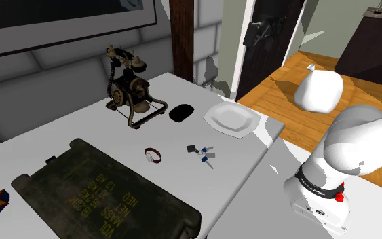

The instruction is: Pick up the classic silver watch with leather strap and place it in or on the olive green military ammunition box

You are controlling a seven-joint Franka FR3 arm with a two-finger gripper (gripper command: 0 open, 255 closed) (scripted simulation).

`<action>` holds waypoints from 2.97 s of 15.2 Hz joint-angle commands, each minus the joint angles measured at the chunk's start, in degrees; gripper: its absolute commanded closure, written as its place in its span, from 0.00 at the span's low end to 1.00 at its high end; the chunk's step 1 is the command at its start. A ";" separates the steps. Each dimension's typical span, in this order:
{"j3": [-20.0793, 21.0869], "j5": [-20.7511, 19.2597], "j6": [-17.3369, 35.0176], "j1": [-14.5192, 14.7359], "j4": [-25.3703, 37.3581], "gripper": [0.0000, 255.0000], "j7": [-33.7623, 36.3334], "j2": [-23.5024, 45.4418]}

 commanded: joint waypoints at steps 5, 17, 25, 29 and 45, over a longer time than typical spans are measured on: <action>4.25 2.31 4.19 1.13 -2.07 0.00 5.00 2.57; 17.19 5.88 17.08 3.38 -1.49 0.00 20.13 17.09; 25.49 2.46 24.11 3.65 4.70 0.00 31.76 31.85; 28.81 -1.89 26.32 4.26 9.61 0.00 38.48 40.68; 29.53 -16.46 30.23 11.45 23.84 0.00 53.88 64.94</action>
